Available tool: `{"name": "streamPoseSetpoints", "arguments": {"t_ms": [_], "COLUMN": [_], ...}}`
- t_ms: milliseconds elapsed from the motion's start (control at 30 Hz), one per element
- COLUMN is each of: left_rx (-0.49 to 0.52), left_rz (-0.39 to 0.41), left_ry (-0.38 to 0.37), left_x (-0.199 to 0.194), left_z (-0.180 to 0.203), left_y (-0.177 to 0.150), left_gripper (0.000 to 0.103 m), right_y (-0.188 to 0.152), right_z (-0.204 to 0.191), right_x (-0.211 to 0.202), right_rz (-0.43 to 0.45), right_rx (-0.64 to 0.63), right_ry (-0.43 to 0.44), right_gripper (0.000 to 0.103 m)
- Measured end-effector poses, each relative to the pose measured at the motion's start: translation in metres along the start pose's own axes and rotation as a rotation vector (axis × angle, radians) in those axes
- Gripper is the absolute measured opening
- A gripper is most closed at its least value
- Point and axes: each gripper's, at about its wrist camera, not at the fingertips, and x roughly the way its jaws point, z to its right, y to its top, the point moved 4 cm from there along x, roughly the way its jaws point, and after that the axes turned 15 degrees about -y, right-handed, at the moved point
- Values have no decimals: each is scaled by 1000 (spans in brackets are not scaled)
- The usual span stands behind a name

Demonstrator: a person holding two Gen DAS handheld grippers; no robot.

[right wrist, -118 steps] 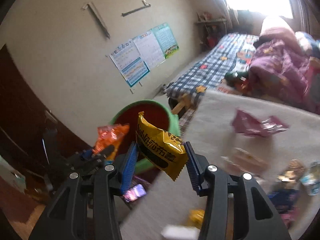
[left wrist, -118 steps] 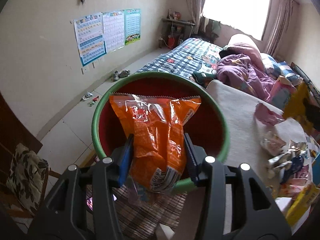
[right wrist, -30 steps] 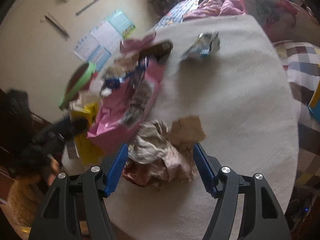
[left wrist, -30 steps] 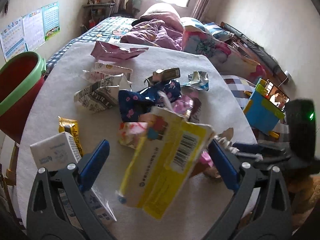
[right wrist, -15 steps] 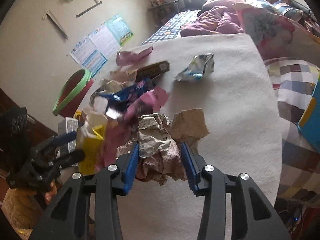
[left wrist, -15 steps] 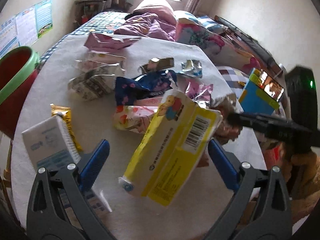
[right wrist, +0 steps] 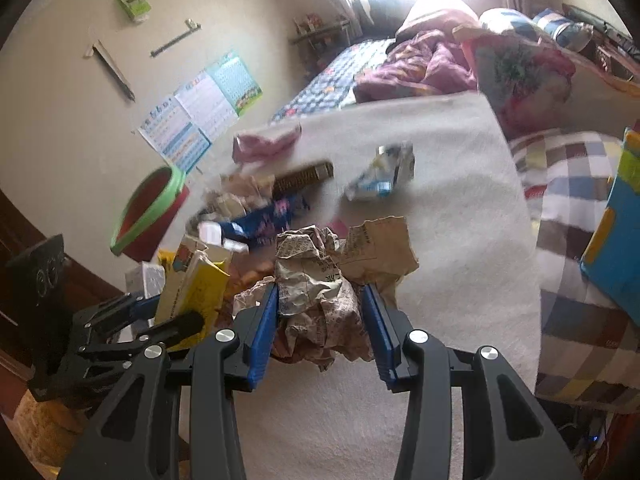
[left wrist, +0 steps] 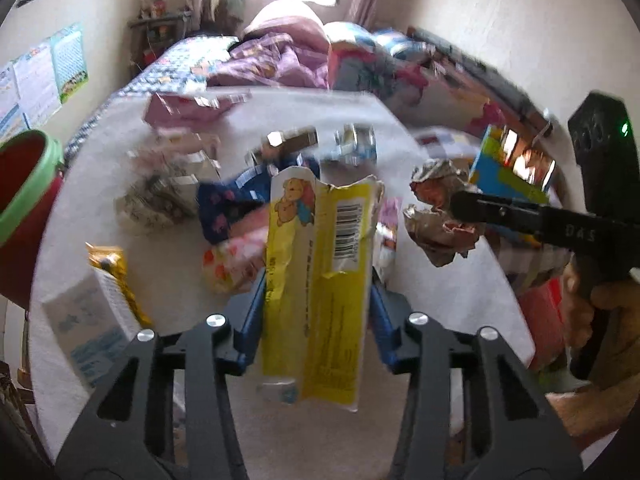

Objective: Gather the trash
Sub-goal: 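Carry the yellow box and crumpled paper over the red bucket with both grippers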

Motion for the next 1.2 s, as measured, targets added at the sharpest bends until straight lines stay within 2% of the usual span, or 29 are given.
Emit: {"name": "streamPoseSetpoints", "arguments": {"t_ms": [233, 467, 533, 767, 1200], "left_rx": [-87, -117, -125, -158, -146], "left_rz": [142, 252, 261, 274, 265], "left_ry": [17, 148, 181, 226, 226], "left_x": [-42, -87, -96, -124, -161], "left_z": [-14, -41, -49, -83, -166], "left_y": [25, 33, 29, 19, 26], "left_gripper": [38, 37, 37, 37, 37], "right_y": [25, 34, 35, 37, 50], "right_z": [-21, -60, -72, -125, -212], "right_x": [-16, -11, -8, 9, 40], "right_rz": [85, 99, 96, 79, 59], "right_rx": [-26, -76, -89, -128, -128], "right_ry": [5, 31, 43, 77, 56], "right_gripper": [41, 41, 41, 41, 41]}}
